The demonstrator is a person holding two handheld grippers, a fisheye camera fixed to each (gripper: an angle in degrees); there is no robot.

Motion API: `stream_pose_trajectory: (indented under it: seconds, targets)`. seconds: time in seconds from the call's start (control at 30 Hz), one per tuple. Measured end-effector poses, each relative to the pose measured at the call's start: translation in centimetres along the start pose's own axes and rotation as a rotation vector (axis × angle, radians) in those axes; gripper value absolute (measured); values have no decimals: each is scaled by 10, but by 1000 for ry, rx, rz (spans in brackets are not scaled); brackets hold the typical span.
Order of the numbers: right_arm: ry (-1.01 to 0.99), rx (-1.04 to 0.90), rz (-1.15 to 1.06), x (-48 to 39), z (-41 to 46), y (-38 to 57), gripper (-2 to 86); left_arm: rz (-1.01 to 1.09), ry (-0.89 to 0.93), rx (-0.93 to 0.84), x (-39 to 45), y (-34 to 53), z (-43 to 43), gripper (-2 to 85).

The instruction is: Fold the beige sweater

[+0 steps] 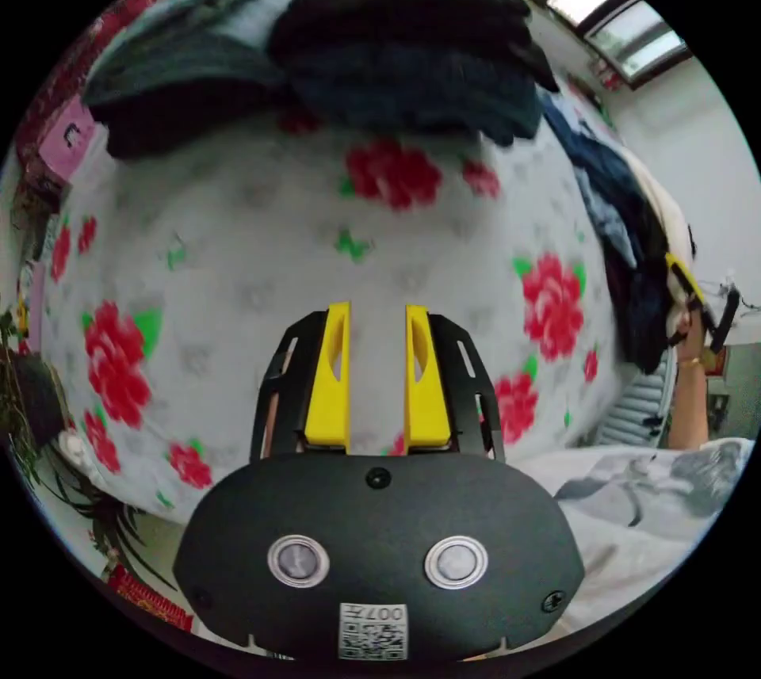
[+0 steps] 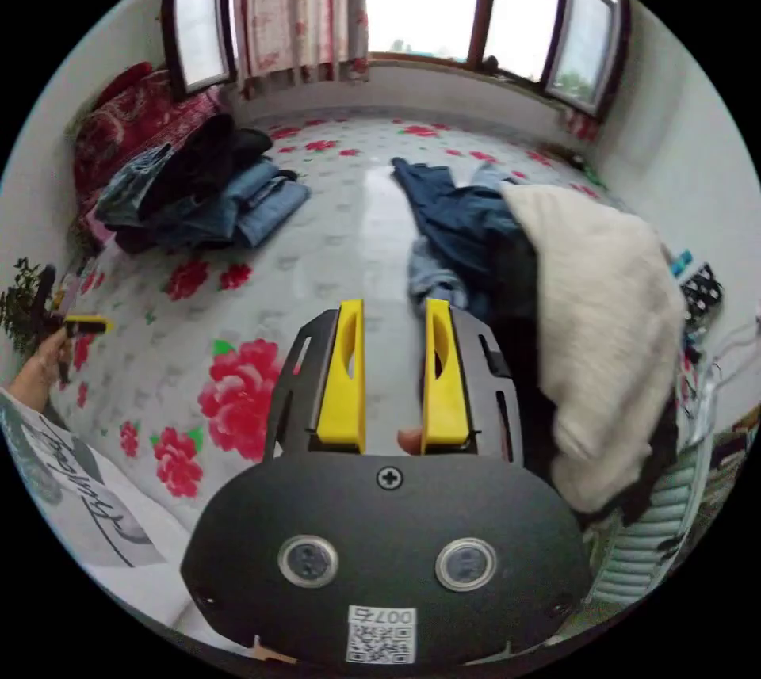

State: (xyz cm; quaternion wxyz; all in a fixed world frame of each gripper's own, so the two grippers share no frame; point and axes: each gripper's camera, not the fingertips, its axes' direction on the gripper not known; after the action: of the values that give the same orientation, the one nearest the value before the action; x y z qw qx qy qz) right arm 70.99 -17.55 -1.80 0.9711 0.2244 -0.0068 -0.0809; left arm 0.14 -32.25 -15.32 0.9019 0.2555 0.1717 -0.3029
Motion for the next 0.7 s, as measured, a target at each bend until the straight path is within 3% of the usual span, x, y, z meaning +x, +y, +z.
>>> stream_pose_trajectory:
  seconds: [0.1, 0.17, 0.3, 0.47, 0.53, 0.7]
  targets:
    - [195, 81, 117, 54, -54, 28, 111, 55, 25, -142, 45, 60, 36, 98]
    - [159, 47, 185, 85, -56, 36, 114, 89, 49, -160, 68, 78, 40, 97]
    - [-92, -242, 277, 126, 11, 50, 85, 183, 82, -80, 115, 90, 15, 95]
    - [-259, -20, 249, 124, -38, 58, 47, 285, 4, 39, 161, 117, -21, 98]
    - [-482, 134, 258, 129, -72, 66, 35, 314, -28, 64, 174, 134, -28, 99]
    - [-646, 163, 9, 81, -122, 52, 18, 306, -4, 114, 187, 175, -38, 99]
